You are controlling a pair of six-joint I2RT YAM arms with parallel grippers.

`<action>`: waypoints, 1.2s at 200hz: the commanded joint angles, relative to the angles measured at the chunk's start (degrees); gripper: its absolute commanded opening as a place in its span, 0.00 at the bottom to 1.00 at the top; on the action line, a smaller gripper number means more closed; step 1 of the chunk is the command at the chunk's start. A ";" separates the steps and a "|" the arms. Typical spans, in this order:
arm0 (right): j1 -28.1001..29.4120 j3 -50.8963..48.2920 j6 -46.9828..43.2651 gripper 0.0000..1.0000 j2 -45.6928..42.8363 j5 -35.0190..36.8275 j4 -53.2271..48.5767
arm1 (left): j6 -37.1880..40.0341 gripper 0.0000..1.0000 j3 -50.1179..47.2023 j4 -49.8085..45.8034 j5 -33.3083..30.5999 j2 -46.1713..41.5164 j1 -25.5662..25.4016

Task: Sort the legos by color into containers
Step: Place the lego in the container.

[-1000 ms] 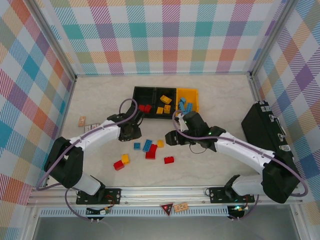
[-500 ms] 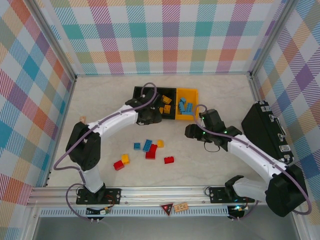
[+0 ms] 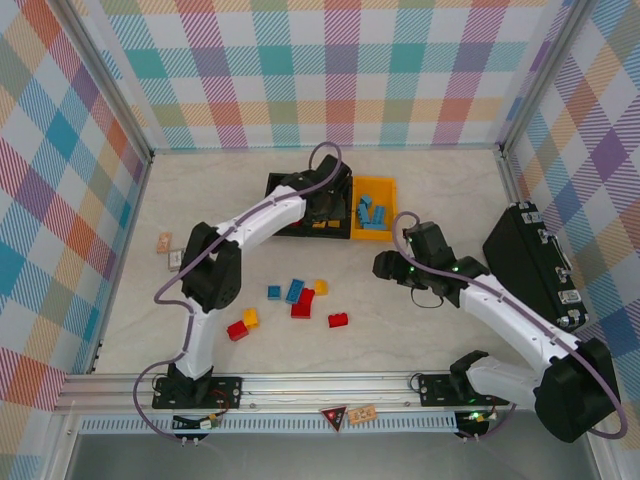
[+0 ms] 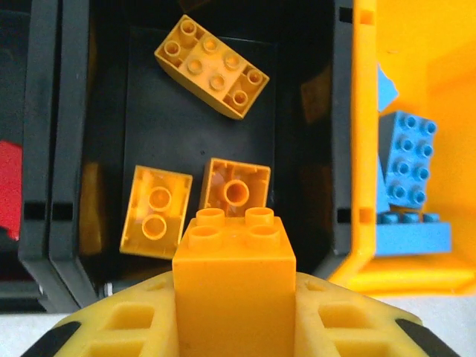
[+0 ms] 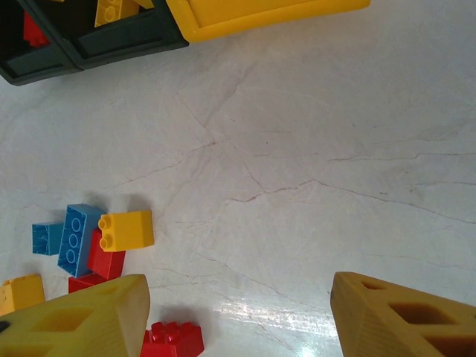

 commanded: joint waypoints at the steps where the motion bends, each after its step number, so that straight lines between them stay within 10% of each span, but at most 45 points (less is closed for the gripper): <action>1: -0.10 -0.99 0.68 0.66 -1.50 -0.77 -0.70 | 2.00 0.28 5.32 -4.86 -2.35 3.20 0.89; 131: -0.09 -1.61 0.63 0.66 -1.78 -2.13 1.36 | 3.35 0.52 9.32 -8.04 -5.32 4.39 0.49; 240: 0.98 -0.14 -4.28 0.67 0.34 -13.49 7.74 | 2.86 0.58 -17.89 -3.13 -0.95 -19.98 -0.20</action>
